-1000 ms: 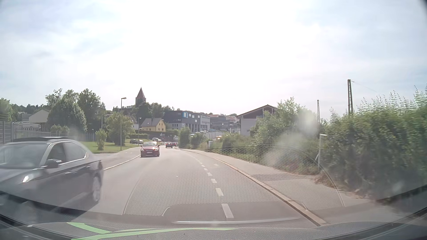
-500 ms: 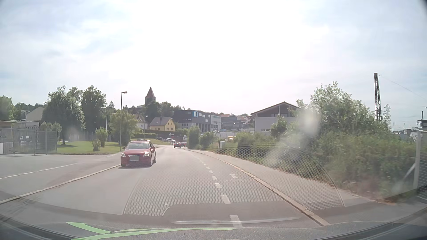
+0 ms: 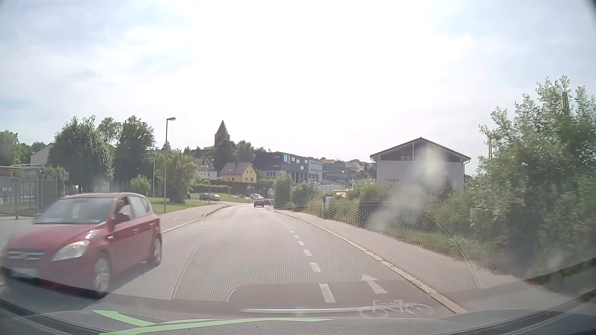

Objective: Follow the waypoints while adhering to traffic rules and regulations

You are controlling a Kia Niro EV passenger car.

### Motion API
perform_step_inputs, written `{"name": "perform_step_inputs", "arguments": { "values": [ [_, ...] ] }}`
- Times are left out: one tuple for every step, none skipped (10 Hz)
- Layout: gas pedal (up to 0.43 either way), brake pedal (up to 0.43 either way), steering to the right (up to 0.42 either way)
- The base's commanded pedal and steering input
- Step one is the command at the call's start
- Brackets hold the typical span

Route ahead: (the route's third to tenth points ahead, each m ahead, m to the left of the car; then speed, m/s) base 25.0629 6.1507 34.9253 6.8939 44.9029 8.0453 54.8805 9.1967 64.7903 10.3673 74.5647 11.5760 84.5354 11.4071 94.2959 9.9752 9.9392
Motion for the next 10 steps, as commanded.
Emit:
{"name": "perform_step_inputs", "arguments": {
  "values": [
    [0.000, 0.000, -0.034],
    [0.000, 0.000, -0.033],
    [0.000, 0.000, -0.033],
    [0.000, 0.000, -0.032],
    [0.000, 0.000, -0.032],
    [0.000, 0.000, -0.031],
    [0.000, 0.000, -0.031],
    [0.000, 0.000, -0.031],
    [0.000, 0.000, -0.030],
    [0.000, 0.006, -0.030]
  ]
}}
